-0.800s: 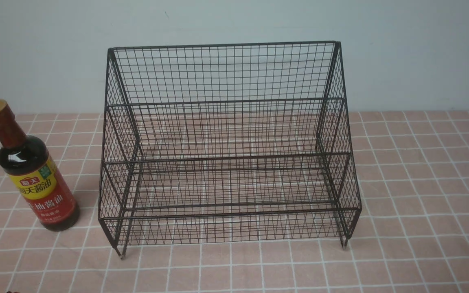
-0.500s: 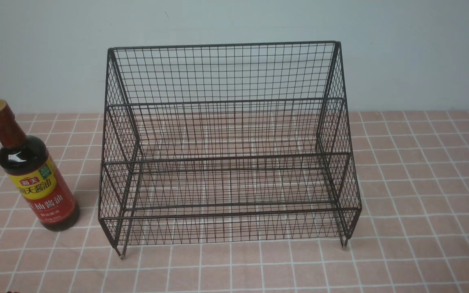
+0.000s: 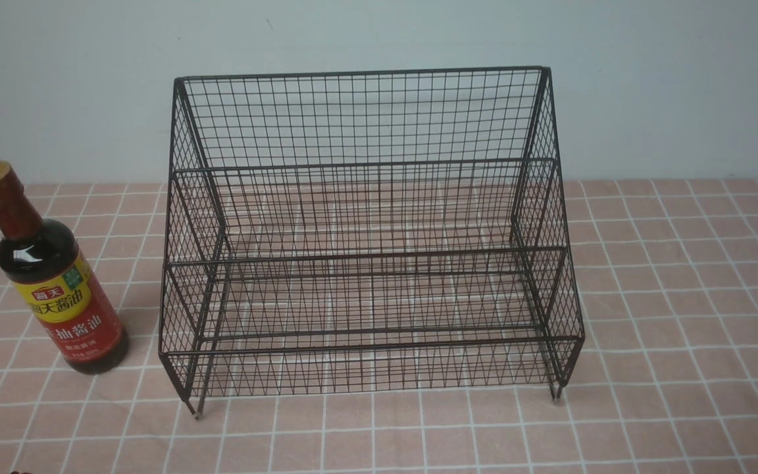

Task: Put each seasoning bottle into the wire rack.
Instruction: Use the left arm to grab the condiment bottle closest to it

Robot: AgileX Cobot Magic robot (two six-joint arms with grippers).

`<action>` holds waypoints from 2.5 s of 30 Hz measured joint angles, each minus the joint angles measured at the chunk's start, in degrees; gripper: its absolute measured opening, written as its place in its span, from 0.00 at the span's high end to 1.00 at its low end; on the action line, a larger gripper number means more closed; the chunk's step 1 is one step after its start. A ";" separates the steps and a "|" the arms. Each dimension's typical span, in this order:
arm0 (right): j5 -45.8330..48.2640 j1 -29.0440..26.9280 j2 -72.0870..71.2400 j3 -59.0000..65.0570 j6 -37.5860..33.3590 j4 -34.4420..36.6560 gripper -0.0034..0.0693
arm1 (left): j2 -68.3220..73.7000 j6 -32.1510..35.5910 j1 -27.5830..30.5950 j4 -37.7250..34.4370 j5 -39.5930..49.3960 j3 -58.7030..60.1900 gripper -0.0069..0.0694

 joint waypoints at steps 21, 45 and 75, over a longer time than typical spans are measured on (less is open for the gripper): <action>0.00 0.00 0.00 0.00 0.00 0.00 0.97 | 0.00 -0.38 0.00 -20.83 -42.64 0.26 0.92; 0.00 0.00 0.00 0.00 0.00 0.00 0.97 | 49.18 13.50 0.00 -24.28 -46.71 -26.11 0.68; 0.00 0.00 0.00 0.00 0.00 0.00 0.97 | 77.53 15.43 0.00 -31.23 -63.34 -30.89 0.20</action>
